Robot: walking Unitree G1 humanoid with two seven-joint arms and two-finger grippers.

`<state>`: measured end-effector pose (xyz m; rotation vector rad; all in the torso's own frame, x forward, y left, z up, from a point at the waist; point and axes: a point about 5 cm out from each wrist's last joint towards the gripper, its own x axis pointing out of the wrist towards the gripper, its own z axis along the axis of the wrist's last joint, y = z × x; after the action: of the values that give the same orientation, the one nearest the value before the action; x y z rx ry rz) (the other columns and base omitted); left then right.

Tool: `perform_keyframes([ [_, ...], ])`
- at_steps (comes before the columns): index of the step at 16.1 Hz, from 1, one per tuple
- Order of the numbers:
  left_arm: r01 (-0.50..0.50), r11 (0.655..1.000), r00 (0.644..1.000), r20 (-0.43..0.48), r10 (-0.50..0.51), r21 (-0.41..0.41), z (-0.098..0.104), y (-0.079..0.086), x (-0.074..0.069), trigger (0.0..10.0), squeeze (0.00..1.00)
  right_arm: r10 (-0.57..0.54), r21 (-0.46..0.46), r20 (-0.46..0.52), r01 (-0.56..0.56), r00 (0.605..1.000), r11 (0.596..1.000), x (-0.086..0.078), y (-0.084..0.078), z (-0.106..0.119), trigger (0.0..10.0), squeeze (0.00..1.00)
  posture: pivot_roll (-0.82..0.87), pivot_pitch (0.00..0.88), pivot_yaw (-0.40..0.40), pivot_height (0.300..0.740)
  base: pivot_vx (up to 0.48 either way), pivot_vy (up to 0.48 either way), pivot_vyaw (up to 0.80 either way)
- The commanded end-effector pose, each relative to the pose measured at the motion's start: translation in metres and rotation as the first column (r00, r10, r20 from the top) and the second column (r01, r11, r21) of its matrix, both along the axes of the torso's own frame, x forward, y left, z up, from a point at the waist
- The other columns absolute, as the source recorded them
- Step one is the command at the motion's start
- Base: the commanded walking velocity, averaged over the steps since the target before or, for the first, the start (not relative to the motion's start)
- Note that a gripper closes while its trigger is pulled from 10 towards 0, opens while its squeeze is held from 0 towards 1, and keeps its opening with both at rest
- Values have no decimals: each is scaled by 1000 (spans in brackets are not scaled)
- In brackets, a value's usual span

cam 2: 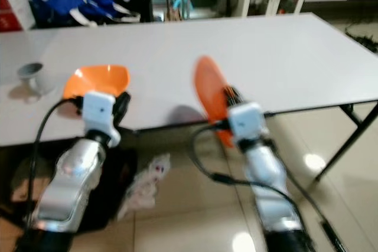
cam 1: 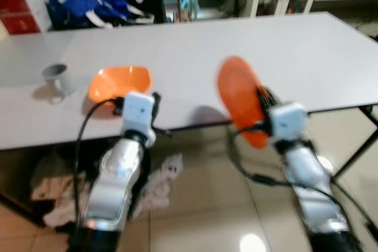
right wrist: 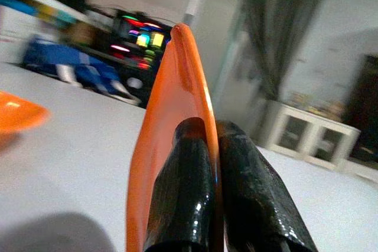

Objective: Setting the table

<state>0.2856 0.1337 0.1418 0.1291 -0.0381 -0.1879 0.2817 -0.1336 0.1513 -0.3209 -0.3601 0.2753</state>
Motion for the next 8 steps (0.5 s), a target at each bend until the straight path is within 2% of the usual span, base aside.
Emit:
perform_keyframes([
  [1,2,1000,1000,4,-2,-12,2,-5,2,10000,0,46,7,111,-47,993,999,3,6,32,0,0,-31,0,23,740,345,0,0],
  [2,-4,1000,1000,6,4,-12,2,-5,2,10000,0,58,14,120,-60,991,998,5,8,36,0,0,-30,0,24,740,345,0,0],
  [4,5,1000,1000,7,-5,-26,2,-7,3,10000,0,186,102,195,-209,963,973,12,33,81,0,0,-32,0,27,740,0,0,0],
  [6,-5,999,1000,3,5,-37,1,-7,5,10000,0,287,147,293,-340,912,929,22,54,131,0,0,-35,0,24,740,0,0,0],
  [7,3,999,1000,0,-3,-33,0,-8,5,10000,0,295,189,298,-359,908,914,29,57,142,0,0,-33,0,23,740,0,0,0],
  [8,6,999,1000,-1,-6,-35,0,-9,6,10000,0,280,251,270,-348,921,903,42,56,145,0,0,-26,0,16,740,0,0,0],
])
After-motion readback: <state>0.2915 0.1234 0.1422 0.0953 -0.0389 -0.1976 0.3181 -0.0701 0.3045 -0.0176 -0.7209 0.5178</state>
